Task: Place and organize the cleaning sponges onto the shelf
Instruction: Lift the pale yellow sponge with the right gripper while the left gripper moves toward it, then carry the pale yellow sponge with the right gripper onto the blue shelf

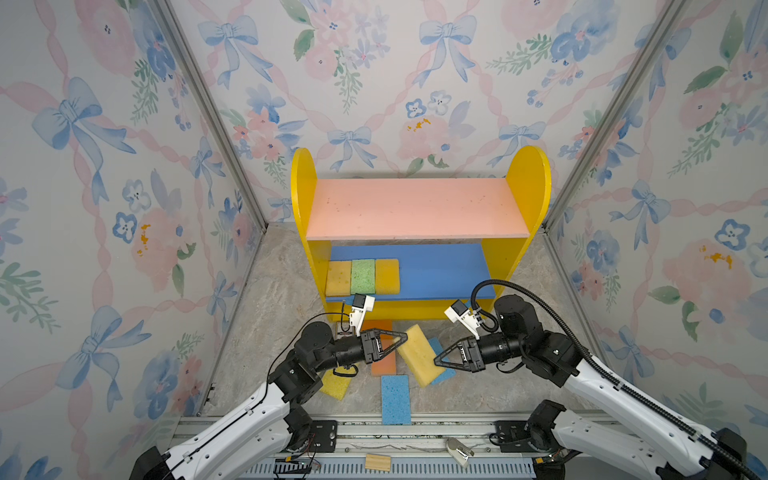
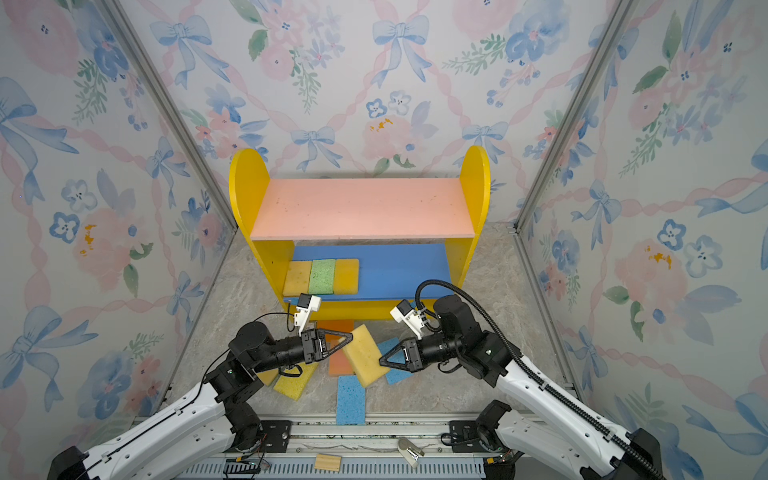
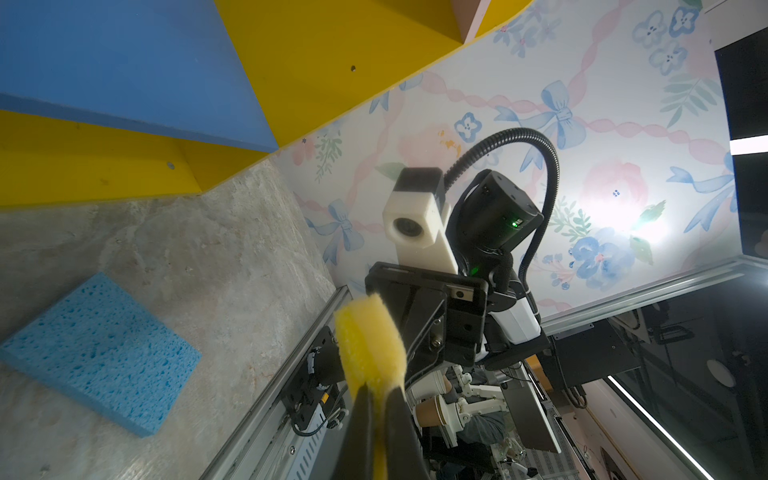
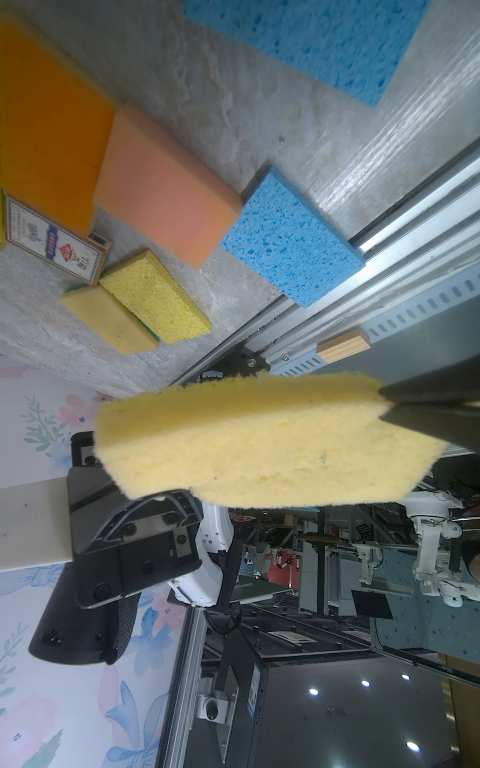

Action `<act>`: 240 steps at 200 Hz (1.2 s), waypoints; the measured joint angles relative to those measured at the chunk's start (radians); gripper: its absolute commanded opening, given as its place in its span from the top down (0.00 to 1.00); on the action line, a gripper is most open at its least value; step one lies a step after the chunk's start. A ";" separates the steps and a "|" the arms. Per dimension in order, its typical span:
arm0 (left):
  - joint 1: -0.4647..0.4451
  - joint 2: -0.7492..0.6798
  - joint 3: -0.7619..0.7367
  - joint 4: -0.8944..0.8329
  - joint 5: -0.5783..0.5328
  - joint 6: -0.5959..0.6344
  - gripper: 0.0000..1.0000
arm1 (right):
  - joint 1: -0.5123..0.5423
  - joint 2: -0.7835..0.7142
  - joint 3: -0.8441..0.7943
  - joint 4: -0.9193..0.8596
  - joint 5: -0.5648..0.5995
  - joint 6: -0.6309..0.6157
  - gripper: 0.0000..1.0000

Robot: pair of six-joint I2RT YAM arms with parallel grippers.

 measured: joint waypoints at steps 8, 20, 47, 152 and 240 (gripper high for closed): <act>0.005 -0.001 0.000 0.000 0.002 0.000 0.87 | 0.000 0.000 0.000 0.000 0.005 0.000 0.99; 0.014 -0.007 -0.003 0.000 0.007 0.000 0.60 | 0.000 0.000 0.000 0.002 0.011 0.000 1.00; 0.059 -0.037 -0.020 0.002 0.008 -0.018 0.04 | -0.011 0.008 0.000 -0.002 0.031 0.000 1.00; 0.177 -0.161 0.095 -0.598 -0.320 0.242 0.02 | -0.086 0.238 0.191 -0.087 0.497 0.081 1.00; 0.195 -0.224 0.090 -0.736 -0.414 0.320 0.02 | -0.056 0.549 0.443 -0.092 0.788 0.095 1.00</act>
